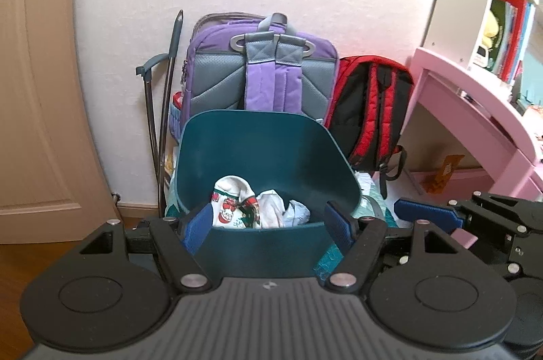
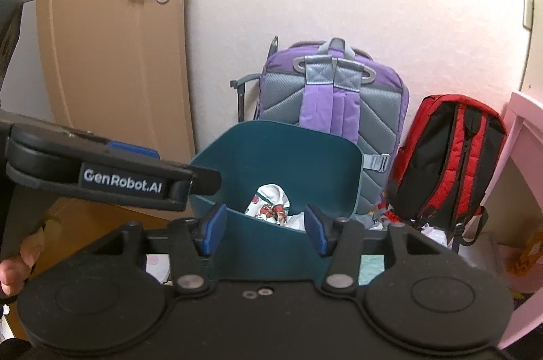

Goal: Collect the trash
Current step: 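Open both tools to drop the wrapper and sock into the wastebasket, then withdraw both tools and lower them toward the remaining floor trash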

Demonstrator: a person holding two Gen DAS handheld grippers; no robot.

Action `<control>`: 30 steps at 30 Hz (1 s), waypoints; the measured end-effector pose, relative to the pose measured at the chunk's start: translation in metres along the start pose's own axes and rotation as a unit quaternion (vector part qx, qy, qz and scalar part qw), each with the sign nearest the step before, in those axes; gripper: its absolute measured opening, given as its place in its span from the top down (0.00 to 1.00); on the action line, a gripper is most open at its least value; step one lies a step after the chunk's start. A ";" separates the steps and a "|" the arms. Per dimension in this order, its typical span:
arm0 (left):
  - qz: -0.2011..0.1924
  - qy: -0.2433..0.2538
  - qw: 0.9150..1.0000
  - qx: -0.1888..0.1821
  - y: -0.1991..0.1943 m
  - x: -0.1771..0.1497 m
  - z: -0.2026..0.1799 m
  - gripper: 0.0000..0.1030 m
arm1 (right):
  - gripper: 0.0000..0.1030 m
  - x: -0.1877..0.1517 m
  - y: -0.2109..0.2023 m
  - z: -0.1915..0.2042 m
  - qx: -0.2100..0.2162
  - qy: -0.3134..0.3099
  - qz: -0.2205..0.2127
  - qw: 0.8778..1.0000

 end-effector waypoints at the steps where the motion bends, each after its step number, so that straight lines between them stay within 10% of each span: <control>1: -0.002 -0.001 1.000 0.000 -0.006 -0.003 0.000 0.25 | 0.51 -0.001 -0.005 0.002 0.003 0.002 -0.002 1.000; 17: 0.008 0.011 1.000 -0.018 -0.059 -0.074 0.004 0.19 | 0.48 -0.052 -0.034 0.038 0.039 -0.006 0.026 0.999; 30: 0.056 -0.016 0.998 -0.035 -0.022 -0.158 0.033 0.04 | 0.48 -0.142 0.013 0.054 0.071 0.003 0.116 0.991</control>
Point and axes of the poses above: each gripper's, at about its wrist camera, not at the fingertips, and y roughly the way its jaws point, z to its left, x to its top, the point moved 10 cm from there along y, roughly the way its jaws point, and after that the axes turned 4 degrees about -z, right-handed, at the moved point
